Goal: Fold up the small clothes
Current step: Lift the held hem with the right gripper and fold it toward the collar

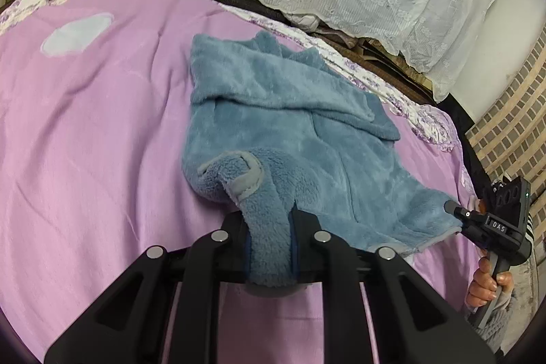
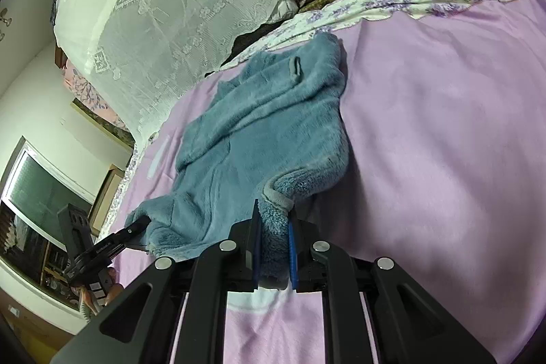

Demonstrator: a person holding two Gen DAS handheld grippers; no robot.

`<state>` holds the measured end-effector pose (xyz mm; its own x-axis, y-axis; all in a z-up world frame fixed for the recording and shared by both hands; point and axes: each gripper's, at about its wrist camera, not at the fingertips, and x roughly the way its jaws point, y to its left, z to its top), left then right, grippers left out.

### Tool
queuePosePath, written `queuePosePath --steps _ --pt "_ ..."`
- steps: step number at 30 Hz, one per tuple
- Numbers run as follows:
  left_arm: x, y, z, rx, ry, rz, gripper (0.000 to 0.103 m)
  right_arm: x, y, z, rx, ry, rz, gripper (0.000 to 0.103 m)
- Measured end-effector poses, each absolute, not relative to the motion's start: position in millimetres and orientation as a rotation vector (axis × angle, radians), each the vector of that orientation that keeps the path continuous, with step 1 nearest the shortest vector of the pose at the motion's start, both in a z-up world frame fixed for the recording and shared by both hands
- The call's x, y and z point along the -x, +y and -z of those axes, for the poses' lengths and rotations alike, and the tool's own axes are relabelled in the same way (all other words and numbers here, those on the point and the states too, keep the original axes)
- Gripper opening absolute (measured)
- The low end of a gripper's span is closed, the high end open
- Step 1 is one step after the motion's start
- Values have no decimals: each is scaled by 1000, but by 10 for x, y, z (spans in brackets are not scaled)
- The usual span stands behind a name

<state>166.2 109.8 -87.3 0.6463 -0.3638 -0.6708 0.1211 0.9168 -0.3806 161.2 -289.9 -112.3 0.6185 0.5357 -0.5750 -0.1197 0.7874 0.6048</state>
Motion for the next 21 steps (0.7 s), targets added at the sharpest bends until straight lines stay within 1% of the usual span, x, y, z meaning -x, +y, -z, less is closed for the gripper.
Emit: queuePosePath --steps 11,21 --pt "-2024 1057 515 286 769 277 15 -2070 -2910 818 -615 776 -414 13" --pt "-2435 1040 321 285 733 274 15 -2471 -2889 632 -658 718 -413 13"
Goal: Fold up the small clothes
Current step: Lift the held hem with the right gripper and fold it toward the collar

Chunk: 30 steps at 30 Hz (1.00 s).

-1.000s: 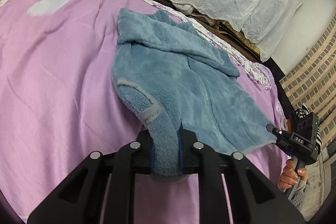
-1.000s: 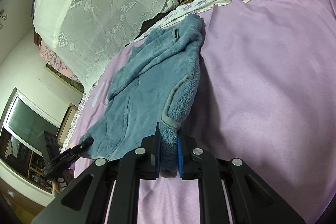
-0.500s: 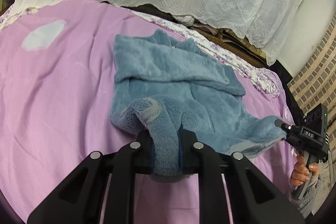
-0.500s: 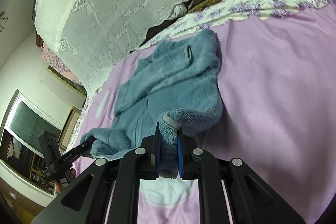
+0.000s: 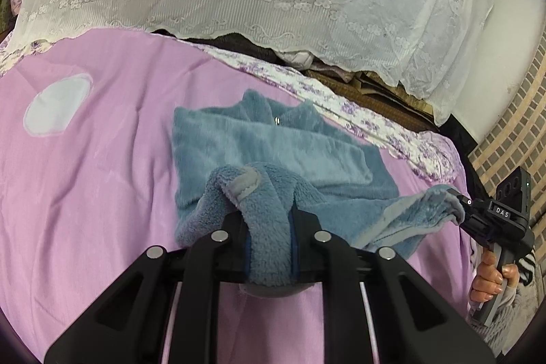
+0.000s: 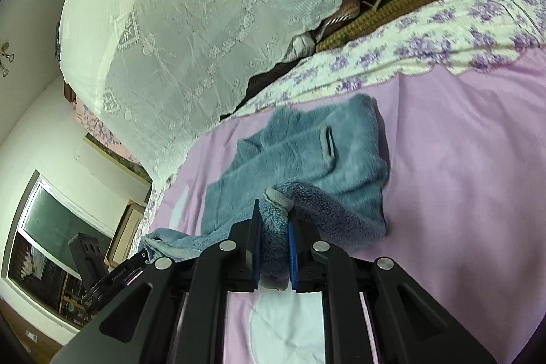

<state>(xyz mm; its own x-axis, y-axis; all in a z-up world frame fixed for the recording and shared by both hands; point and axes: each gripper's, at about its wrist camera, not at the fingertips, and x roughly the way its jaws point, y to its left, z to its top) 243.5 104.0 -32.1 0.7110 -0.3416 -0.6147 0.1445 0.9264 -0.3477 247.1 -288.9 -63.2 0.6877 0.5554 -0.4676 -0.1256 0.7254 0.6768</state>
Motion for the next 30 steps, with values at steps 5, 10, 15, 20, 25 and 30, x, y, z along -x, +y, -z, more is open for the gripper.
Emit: queuePosePath --steps 5,10,15,20,25,30 --pt "-2661 1025 260 287 718 262 15 -2677 -2840 593 -663 704 -405 13" --pt "-2880 1061 258 309 713 253 15 -2932 -2812 587 -682 699 -401 13" --pt "-3105 1103 277 338 714 242 15 -3176 -2780 561 -685 685 -395 13" --pt "-3362 1139 364 343 728 204 15 -3461 -2808 596 -719 684 -366 13" --pt "-3610 1133 522 340 762 181 15 -3701 -2814 730 -738 711 -347 13" --pt "-3806 1092 677 321 785 158 16 -3858 -2818 880 -740 737 -328 13"
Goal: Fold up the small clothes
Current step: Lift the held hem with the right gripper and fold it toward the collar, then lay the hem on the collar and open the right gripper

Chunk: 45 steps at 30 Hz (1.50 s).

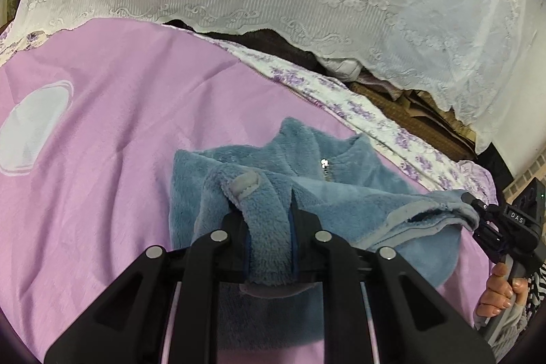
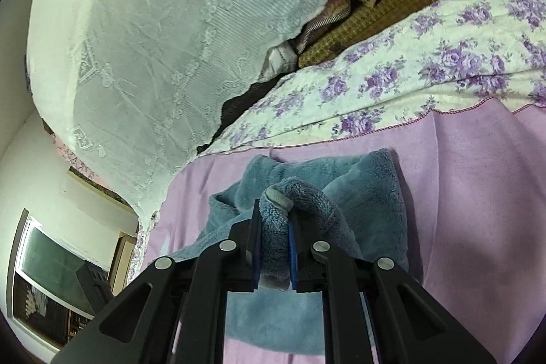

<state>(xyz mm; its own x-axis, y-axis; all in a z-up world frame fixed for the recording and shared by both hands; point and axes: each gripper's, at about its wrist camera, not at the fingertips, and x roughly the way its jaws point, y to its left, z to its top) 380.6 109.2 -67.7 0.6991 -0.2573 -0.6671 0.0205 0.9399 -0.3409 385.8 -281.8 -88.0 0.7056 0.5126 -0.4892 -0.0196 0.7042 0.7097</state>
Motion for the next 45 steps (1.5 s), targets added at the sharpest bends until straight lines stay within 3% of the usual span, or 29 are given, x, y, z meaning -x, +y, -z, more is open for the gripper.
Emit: queuePosePath --steps 16,22,35,38,43,45 --pt "-4338 1170 1015 418 859 148 22 -4363 -2922 1304 -803 824 -303 18" --pt "-4259 1243 941 476 834 189 32 -4286 -2950 1167 -804 777 -347 20" --pt "-4197 1089 857 373 813 138 40 -4267 -2957 1147 -791 774 -353 26" --pt "-4190 1130 837 396 811 140 50 -4255 -3006 1116 -800 763 -360 28" --pt "-4040 1320 640 468 705 127 87 -4183 -3162 1018 -820 703 -348 34" --pt "-3981 1385 564 494 668 130 88 -4151 -3180 986 -818 689 -344 33"
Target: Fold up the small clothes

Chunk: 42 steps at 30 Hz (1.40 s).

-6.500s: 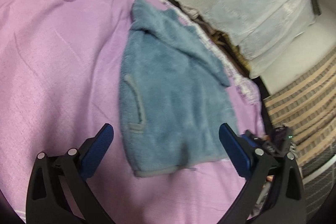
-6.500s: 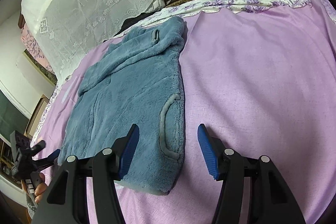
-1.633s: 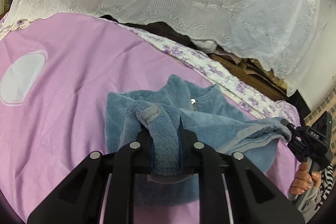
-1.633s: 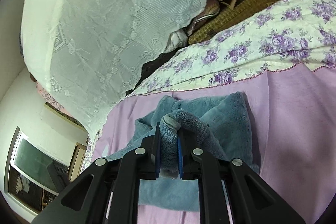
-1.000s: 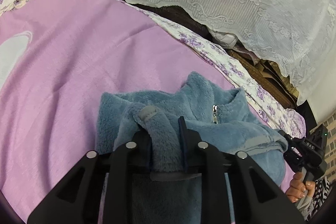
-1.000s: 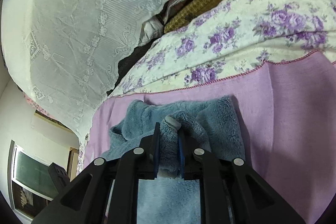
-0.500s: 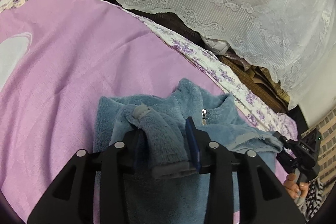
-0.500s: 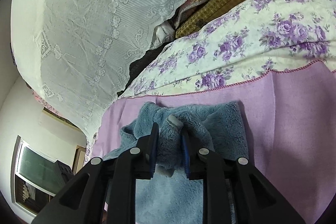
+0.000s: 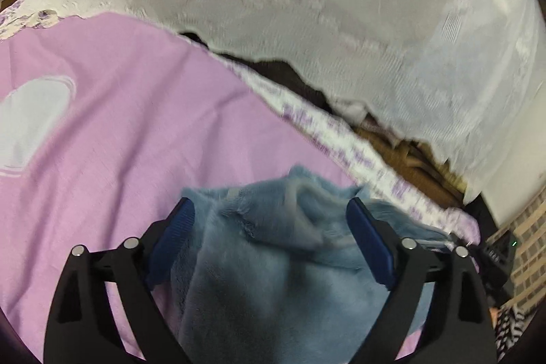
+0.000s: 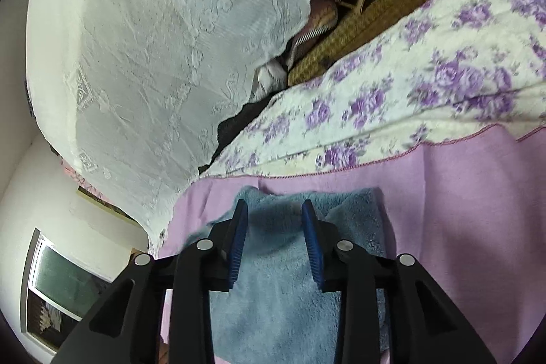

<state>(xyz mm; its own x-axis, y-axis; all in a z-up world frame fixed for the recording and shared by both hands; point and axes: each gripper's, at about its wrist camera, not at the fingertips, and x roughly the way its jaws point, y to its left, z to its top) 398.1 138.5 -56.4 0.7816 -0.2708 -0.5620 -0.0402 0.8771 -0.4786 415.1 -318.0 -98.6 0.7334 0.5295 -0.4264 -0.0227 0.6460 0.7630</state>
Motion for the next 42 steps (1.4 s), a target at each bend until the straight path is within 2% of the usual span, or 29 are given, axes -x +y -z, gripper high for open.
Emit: queuePosePath --steps 3,4,12,17,19,20,23,25,27,32,34,35,37,42 --pt "-3958 1367 527 479 662 124 88 -4116 -3037 899 -740 676 -371 19" --pt "-3964 1301 525 447 666 122 88 -4109 -2973 879 -711 676 -374 18" --pt "-4009 673 694 180 711 60 87 -4188 -2098 873 -449 732 -417 19" --pt "-4229 692 1034 69 806 -127 87 -4390 -1883 1141 -352 819 -341 19" --pt "-4332 825 1184 92 862 -174 94 -4503 -2001 1369 -407 869 -329 1" --pt "-4378 944 1251 168 901 -150 95 -4527 -2049 1413 -424 867 -333 0" --pt "-4364 1181 1224 312 918 -107 94 -4464 -2117 1349 -455 843 -342 2" --pt "-4332 1234 1182 337 911 -112 93 -4368 -2092 1251 -422 797 -337 6" --pt "-4303 1264 1105 354 881 -118 92 -4318 -2057 1177 -398 765 -330 6" --pt "-4384 1096 908 239 795 -189 92 -4349 -1838 1080 -336 756 -337 7" --pt "-4494 1079 967 208 821 -221 93 -4385 -1838 1085 -305 746 -275 14" --pt "-4598 1128 1069 216 869 -242 93 -4430 -1893 1105 -331 748 -250 19" --pt "-4681 1282 1236 289 940 -244 95 -4466 -2115 1147 -428 760 -229 19" --pt "-4634 1379 1209 329 916 -237 95 -4446 -2607 1147 -641 746 -247 19"
